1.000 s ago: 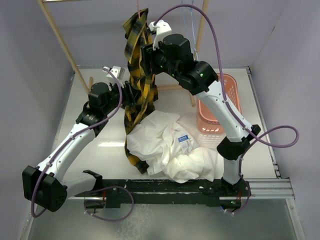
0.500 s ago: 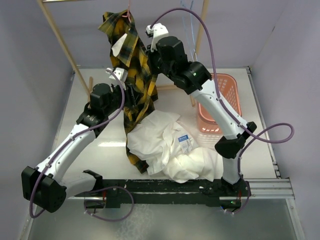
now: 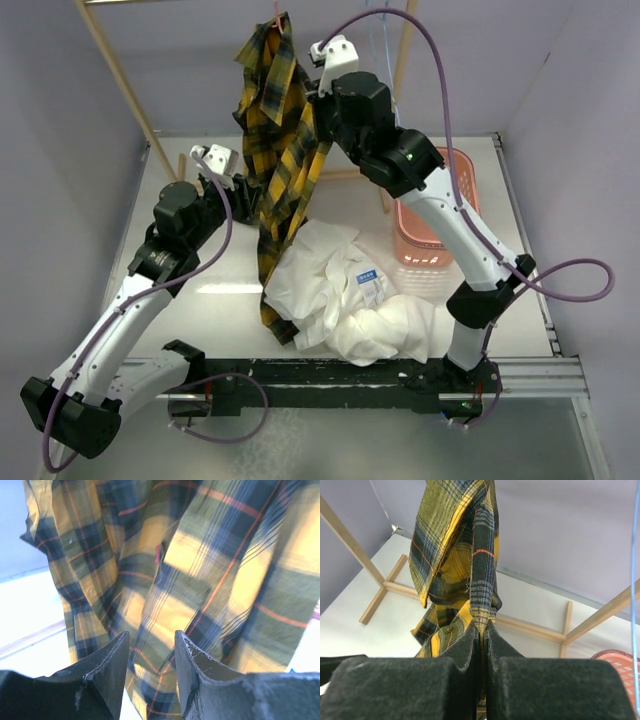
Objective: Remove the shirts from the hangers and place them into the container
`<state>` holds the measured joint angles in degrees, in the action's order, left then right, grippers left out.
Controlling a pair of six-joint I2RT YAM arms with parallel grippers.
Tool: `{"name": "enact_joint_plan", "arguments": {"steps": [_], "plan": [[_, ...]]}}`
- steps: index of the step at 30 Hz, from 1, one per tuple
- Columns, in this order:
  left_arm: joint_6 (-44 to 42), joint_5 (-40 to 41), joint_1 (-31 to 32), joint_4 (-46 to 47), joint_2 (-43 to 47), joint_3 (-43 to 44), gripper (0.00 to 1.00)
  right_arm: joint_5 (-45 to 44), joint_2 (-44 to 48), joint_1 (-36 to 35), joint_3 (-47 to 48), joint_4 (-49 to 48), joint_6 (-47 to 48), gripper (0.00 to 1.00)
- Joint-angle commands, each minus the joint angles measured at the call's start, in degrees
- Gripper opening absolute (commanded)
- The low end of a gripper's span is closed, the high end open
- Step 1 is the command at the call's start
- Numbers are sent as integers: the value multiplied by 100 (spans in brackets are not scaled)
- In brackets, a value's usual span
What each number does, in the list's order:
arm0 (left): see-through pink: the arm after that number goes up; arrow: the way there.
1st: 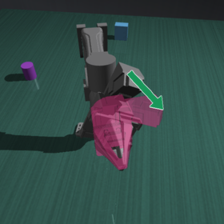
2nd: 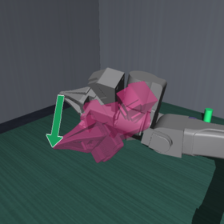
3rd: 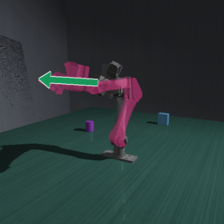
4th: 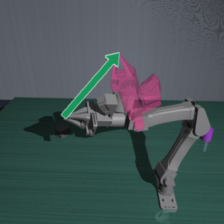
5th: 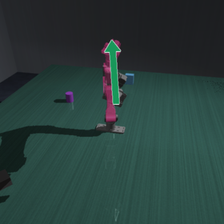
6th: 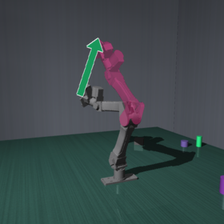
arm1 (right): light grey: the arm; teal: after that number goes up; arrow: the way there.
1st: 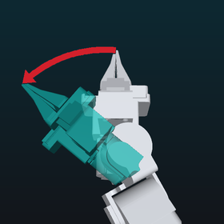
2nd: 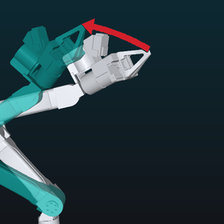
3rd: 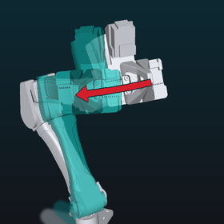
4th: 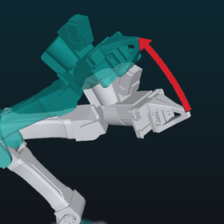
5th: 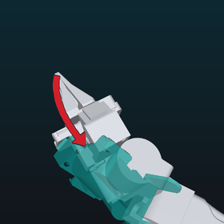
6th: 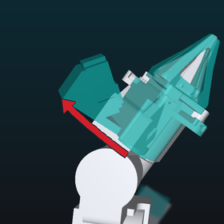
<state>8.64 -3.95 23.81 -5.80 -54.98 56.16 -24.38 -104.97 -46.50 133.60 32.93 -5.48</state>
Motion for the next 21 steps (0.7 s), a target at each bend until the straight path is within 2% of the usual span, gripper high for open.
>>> {"name": "enact_joint_plan", "arguments": {"steps": [1, 4, 9, 13, 21], "plan": [[-210, 134, 27, 168, 23, -141, 45, -261, 368, -8, 434, -662, 320, 0], [-184, 39, 19, 190, 4, -156, 45, -209, 375, -8, 695, -526, 419, 0], [-222, 51, 19, 238, 121, -235, 47, -41, 680, -13, 575, -529, 438, 0], [-283, 85, 22, 310, 272, -343, 47, 304, 993, -8, 533, -120, 260, 0], [-354, -8, 19, 538, 456, -446, 54, 1124, 2457, -33, -916, 272, -38, 0]]}}
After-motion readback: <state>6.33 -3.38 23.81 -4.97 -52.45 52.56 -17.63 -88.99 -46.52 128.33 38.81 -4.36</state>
